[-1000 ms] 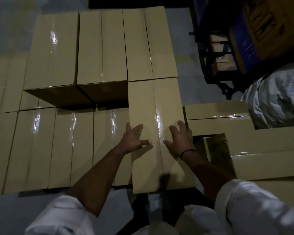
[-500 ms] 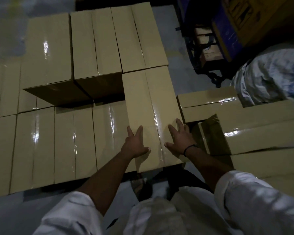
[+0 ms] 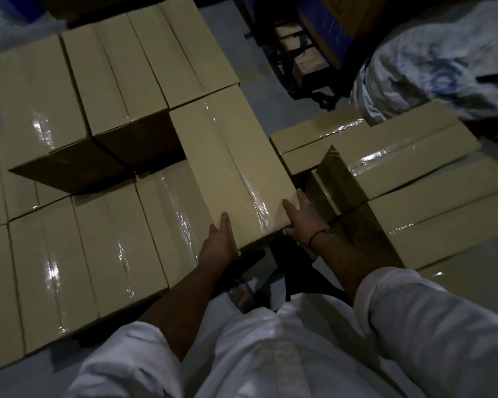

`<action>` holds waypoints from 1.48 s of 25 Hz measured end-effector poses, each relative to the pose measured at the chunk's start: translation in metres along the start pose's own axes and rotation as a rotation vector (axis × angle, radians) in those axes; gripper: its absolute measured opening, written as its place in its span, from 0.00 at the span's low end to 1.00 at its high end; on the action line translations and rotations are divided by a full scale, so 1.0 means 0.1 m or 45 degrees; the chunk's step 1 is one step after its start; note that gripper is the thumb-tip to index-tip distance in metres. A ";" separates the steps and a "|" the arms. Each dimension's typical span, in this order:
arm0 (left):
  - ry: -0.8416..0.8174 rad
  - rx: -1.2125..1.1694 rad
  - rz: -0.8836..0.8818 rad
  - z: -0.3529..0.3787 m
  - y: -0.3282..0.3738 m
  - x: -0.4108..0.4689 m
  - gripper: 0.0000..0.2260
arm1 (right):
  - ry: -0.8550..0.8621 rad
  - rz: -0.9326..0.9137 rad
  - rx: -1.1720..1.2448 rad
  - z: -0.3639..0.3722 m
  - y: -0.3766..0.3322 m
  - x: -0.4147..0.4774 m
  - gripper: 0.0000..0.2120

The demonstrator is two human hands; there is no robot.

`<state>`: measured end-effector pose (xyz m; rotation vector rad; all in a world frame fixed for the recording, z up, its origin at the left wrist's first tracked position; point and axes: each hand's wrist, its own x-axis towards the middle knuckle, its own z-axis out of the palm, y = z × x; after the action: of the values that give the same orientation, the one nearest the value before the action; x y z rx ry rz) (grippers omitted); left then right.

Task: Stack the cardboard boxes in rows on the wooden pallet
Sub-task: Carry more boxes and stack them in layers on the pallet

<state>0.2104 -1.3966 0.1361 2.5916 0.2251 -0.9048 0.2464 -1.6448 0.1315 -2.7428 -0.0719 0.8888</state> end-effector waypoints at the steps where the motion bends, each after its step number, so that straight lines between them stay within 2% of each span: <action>1: 0.005 0.014 0.010 -0.01 -0.01 0.01 0.55 | 0.015 0.007 0.015 0.01 0.02 0.00 0.39; 4: 0.030 0.045 0.026 0.00 -0.03 0.01 0.53 | 0.073 -0.029 -0.015 0.04 0.06 0.01 0.35; 9: 0.046 0.067 0.034 0.02 -0.11 -0.03 0.51 | 0.051 -0.067 -0.007 0.01 0.04 0.00 0.31; 32: 0.039 -0.014 0.091 -0.06 -0.24 -0.12 0.48 | 0.124 -0.066 0.111 0.13 0.10 0.01 0.30; 37: -0.007 0.049 0.053 -0.08 -0.13 -0.14 0.49 | 0.138 0.030 0.369 0.10 0.06 0.04 0.31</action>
<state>0.2005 -1.3817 0.1468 2.6183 0.1533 -0.9102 0.2435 -1.6478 0.1202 -2.5180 0.1022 0.6938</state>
